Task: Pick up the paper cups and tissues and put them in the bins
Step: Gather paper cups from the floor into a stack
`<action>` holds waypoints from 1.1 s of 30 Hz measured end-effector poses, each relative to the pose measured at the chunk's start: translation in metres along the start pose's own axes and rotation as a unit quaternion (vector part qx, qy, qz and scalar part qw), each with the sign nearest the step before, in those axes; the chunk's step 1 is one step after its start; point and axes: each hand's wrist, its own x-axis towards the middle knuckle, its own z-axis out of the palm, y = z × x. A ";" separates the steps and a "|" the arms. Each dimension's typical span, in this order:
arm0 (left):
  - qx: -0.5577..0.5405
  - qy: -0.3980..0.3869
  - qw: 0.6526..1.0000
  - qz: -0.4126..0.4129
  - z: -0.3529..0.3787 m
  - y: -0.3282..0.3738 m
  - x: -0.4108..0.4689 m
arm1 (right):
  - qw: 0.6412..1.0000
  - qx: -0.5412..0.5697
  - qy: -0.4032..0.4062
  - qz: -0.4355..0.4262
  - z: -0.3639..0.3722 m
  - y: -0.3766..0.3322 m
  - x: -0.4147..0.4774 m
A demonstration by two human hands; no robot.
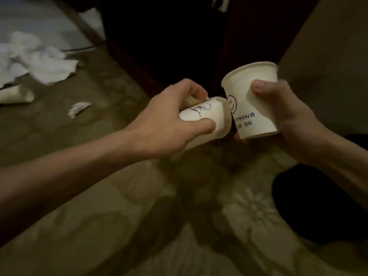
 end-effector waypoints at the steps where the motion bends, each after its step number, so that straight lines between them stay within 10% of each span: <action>1: -0.002 -0.002 1.000 0.024 0.013 0.015 0.013 | 1.000 -0.001 0.026 -0.009 -0.021 -0.007 -0.005; 15: -0.043 -0.197 0.969 0.140 0.262 0.127 0.103 | 0.913 -0.175 0.365 0.041 -0.228 0.048 -0.113; 22: 0.195 -0.385 0.885 0.172 0.337 0.118 0.116 | 0.874 -0.363 0.261 0.192 -0.267 0.113 -0.118; 33: 0.330 -0.452 0.803 0.206 0.353 0.115 0.138 | 0.853 -0.428 0.131 0.267 -0.275 0.126 -0.115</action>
